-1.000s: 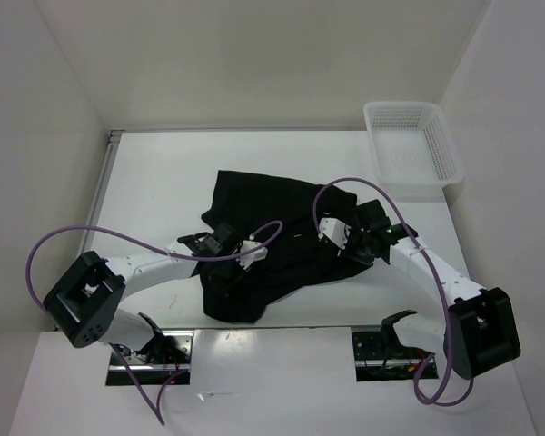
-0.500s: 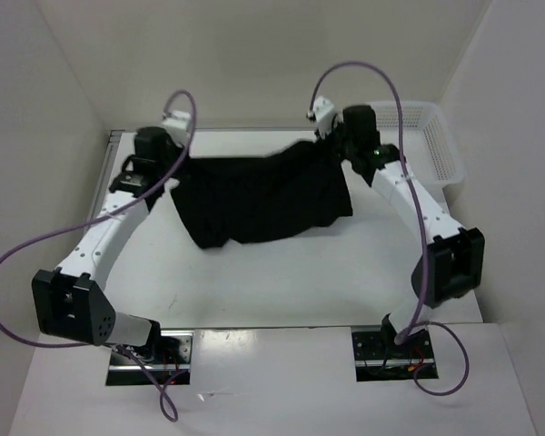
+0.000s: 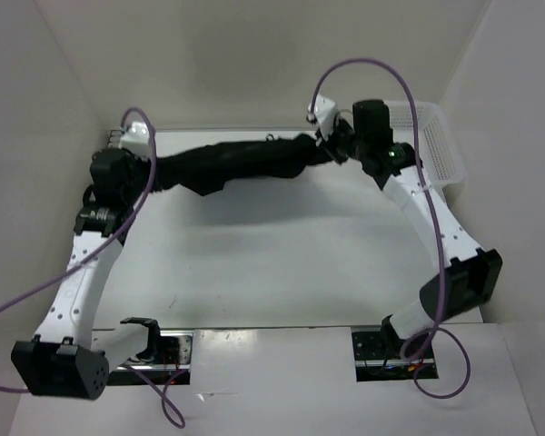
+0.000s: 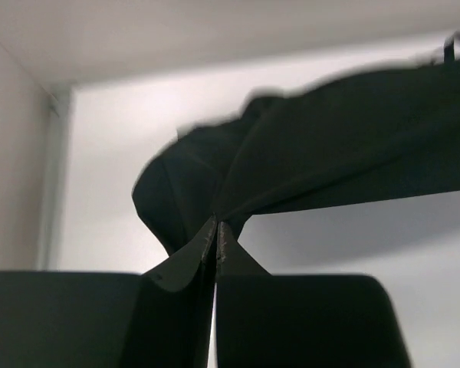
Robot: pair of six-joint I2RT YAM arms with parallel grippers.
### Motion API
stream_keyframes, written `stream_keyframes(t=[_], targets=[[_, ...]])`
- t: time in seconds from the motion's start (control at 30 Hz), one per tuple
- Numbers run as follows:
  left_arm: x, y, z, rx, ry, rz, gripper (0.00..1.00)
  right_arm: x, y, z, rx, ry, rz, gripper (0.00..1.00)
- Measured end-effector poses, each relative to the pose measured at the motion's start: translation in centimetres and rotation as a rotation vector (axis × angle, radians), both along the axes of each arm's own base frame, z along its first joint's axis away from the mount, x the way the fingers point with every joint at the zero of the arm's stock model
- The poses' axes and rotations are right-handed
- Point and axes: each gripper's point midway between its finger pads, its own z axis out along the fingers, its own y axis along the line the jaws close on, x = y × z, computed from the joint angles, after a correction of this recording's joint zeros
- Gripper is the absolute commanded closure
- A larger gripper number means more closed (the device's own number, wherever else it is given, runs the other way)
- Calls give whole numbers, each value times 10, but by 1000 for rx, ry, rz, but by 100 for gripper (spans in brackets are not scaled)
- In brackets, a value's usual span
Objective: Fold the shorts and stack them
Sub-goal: Flatten the shorts out
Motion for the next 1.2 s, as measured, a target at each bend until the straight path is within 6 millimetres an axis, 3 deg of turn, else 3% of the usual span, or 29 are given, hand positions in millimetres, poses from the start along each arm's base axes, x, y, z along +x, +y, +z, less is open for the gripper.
stream_keyframes(t=[0.1,0.2,0.27,0.3,0.37,0.4,0.5,0.57,0.6,0.67,0.7,0.8,0.87,0.97,1.03,1.1,1.2], targets=[[-45,-22,-68,-1,156,-77,100,-53,-16,-65,-143,121,78,100],[-98,-49,-137,4,346,-193,99,-110,-38,-147,-282,283,154,87],[-134,-64,-170,14,454,-277,96,-154,-52,-203,-352,436,217,34],[-153,-71,-183,25,498,-319,86,-176,-59,-226,-386,513,247,20],[-187,-80,-199,44,563,-398,56,-209,-71,-253,-434,626,295,8],[-200,-82,-203,55,582,-431,31,-218,-74,-257,-446,652,311,7],[-226,-83,-211,65,632,-479,23,-225,-76,-248,-458,632,340,7],[-227,-83,-215,70,656,-473,22,-223,-75,-236,-449,597,339,10],[-224,-82,-218,77,673,-465,22,-219,-73,-229,-439,574,333,17],[-212,-81,-221,102,715,-434,22,-209,-66,-215,-396,541,303,23],[-200,-82,-220,109,718,-415,22,-202,-62,-209,-364,523,281,33],[-150,-75,-219,100,707,-312,22,-186,-49,-196,-263,498,217,49],[-119,-59,-220,90,681,-218,23,-178,-43,-194,-216,498,192,50],[-78,-37,-223,77,674,-110,27,-175,-41,-205,-213,515,182,48],[-58,-33,-230,69,674,-91,27,-182,-42,-219,-244,537,193,43],[-52,-36,-245,74,705,-97,27,-195,-43,-236,-280,575,217,42],[-61,-45,-270,85,781,-131,26,-207,-42,-254,-315,618,251,42]])
